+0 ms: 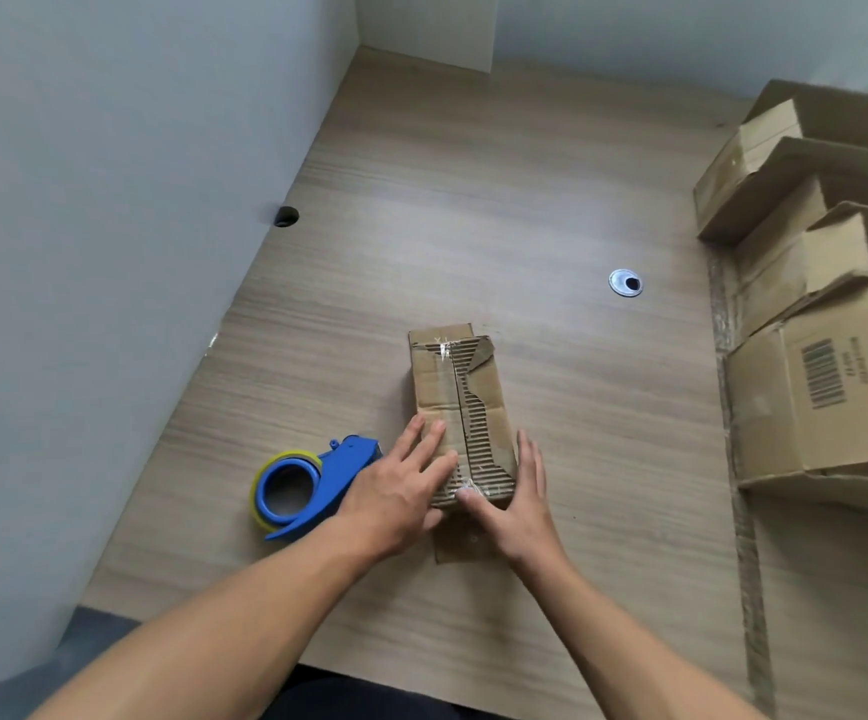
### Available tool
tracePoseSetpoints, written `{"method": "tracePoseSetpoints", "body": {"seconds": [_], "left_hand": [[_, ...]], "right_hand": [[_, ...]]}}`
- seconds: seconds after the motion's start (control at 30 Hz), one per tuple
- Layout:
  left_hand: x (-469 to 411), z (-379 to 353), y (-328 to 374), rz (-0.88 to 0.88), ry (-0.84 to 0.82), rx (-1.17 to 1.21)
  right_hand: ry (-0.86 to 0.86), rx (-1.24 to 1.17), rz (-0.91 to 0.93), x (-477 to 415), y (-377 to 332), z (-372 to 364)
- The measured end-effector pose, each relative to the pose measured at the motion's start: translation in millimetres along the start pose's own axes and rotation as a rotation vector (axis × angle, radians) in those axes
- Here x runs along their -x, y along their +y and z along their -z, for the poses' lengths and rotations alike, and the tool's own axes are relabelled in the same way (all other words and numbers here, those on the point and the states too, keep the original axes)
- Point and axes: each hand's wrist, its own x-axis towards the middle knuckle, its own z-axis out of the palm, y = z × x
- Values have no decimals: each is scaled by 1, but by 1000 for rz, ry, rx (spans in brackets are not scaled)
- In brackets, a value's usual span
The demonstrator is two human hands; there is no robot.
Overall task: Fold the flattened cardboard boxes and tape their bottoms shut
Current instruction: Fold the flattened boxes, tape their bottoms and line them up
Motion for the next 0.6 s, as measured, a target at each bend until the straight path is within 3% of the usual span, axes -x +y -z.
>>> {"method": "tracePoseSetpoints", "body": {"seconds": [0.17, 0.3, 0.6], "left_hand": [[-1, 4, -6, 27, -133, 278], [-2, 5, -11, 22, -169, 230], [0, 13, -14, 11, -201, 221]], "right_hand": [[83, -102, -89, 0, -5, -7], [150, -221, -102, -1, -8, -8], [105, -149, -120, -6, -5, 11]]}}
